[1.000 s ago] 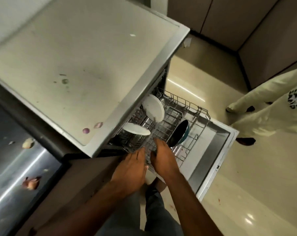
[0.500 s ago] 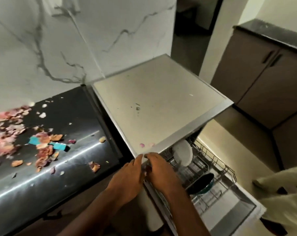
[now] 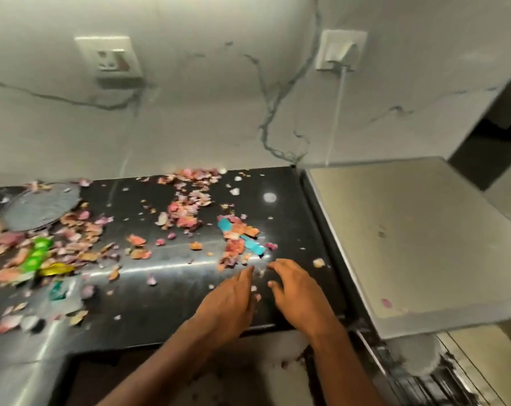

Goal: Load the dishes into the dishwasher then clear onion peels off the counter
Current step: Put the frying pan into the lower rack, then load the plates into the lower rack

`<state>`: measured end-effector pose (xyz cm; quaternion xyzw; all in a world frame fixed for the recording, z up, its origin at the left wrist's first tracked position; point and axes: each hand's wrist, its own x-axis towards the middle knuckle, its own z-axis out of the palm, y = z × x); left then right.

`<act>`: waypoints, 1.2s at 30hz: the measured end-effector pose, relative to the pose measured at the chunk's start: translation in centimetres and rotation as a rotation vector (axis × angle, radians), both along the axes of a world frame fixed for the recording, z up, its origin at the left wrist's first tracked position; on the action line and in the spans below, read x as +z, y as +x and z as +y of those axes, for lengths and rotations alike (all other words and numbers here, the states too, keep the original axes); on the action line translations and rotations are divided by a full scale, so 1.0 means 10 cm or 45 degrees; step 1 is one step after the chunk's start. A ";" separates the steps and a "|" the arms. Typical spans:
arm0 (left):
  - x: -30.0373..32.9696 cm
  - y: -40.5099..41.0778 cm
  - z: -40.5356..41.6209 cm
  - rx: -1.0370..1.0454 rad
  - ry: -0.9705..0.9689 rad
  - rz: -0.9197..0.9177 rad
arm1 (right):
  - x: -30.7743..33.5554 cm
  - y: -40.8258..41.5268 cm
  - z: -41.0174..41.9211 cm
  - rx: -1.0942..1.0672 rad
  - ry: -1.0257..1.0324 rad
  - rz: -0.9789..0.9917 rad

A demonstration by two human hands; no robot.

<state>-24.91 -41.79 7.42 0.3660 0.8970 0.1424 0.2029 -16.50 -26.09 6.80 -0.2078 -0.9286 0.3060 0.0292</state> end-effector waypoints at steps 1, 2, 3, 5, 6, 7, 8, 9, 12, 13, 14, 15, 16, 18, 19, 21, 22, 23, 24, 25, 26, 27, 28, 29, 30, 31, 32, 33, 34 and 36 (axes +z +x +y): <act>0.01 -0.10 -0.14 0.027 0.004 0.009 | 0.01 -0.14 -0.11 0.035 0.003 0.007; 0.01 -0.17 -0.25 0.050 0.016 0.014 | 0.02 -0.26 -0.19 0.061 -0.003 0.014; 0.02 -0.26 -0.40 0.090 0.016 0.013 | 0.03 -0.40 -0.31 0.097 -0.013 0.017; 0.02 -0.41 -0.67 0.165 0.019 0.000 | 0.06 -0.63 -0.51 0.171 -0.031 0.010; 0.02 -0.48 -0.80 0.207 0.014 -0.010 | 0.07 -0.74 -0.61 0.216 -0.042 0.009; 0.02 -0.52 -0.90 0.246 0.014 -0.014 | 0.07 -0.83 -0.68 0.259 -0.056 0.005; 0.01 -0.57 -1.01 0.291 0.019 -0.012 | 0.08 -0.92 -0.76 0.314 -0.062 -0.004; 0.01 -0.61 -1.10 0.335 0.025 -0.007 | 0.09 -1.01 -0.83 0.367 -0.061 -0.019; -0.01 -0.69 -1.34 0.473 0.051 0.002 | 0.10 -1.30 -0.98 0.511 -0.033 -0.033; 0.00 -0.70 -1.42 0.526 0.048 0.008 | 0.11 -1.40 -1.03 0.561 -0.037 -0.028; 0.00 -0.71 -1.49 0.572 0.042 0.013 | 0.12 -1.49 -1.08 0.605 -0.042 -0.025; 0.01 -0.72 -1.57 0.621 0.045 0.009 | 0.15 -1.59 -1.14 0.650 -0.047 -0.022; 0.03 -0.73 -1.63 0.666 0.048 -0.007 | 0.18 -1.68 -1.19 0.691 -0.058 -0.012; 0.07 -0.78 -1.75 0.765 0.055 -0.023 | 0.23 -1.84 -1.29 0.778 -0.078 0.048; 0.10 -0.80 -1.80 0.812 0.067 -0.013 | 0.26 -1.91 -1.34 0.822 -0.083 0.073; 0.14 -0.81 -1.91 0.909 0.102 -0.003 | 0.26 -2.03 -1.41 0.889 -0.100 0.103; 0.14 -0.80 -1.94 0.952 0.128 -0.019 | 0.25 -2.07 -1.45 0.907 -0.115 0.103; 0.12 -0.78 -2.00 1.004 0.159 -0.041 | 0.23 -2.10 -1.49 0.930 -0.135 0.092; 0.09 -0.76 -2.05 1.053 0.191 -0.061 | 0.21 -2.12 -1.52 0.957 -0.150 0.085; 0.06 -0.74 -2.11 1.101 0.225 -0.088 | 0.17 -2.15 -1.57 0.987 -0.167 0.081; 0.02 -0.74 -2.17 1.146 0.254 -0.114 | 0.15 -2.18 -1.61 1.014 -0.184 0.073; -0.01 -0.74 -2.23 1.187 0.287 -0.142 | 0.14 -2.20 -1.65 1.040 -0.202 0.063; -0.04 -0.77 -2.29 1.233 0.325 -0.172 | 0.14 -2.23 -1.70 1.065 -0.217 0.043; -0.05 -0.80 -2.35 1.281 0.375 -0.197 | 0.13 -2.27 -1.74 1.085 -0.233 0.021; -0.06 -0.89 -2.43 1.334 0.430 -0.212 | 0.12 -2.32 -1.78 1.099 -0.245 0.009; -0.07 -0.99 -2.50 1.385 0.498 -0.222 | 0.12 -2.37 -1.80 1.104 -0.258 0.001; -0.07 -1.10 -2.56 1.440 0.562 -0.240 | 0.13 -2.43 -1.83 1.100 -0.267 0.003; -0.06 -1.23 -2.64 1.495 0.619 -0.260 | 0.13 -2.50 -1.86 1.089 -0.282 0.010; -0.06 -1.37 -2.72 1.552 0.659 -0.283 | 0.14 -2.57 -1.89 1.071 -0.284 0.011; -0.07 -1.66 -2.90 1.668 0.769 -0.323 | 0.17 -2.69 -1.96 1.038 -0.288 0.010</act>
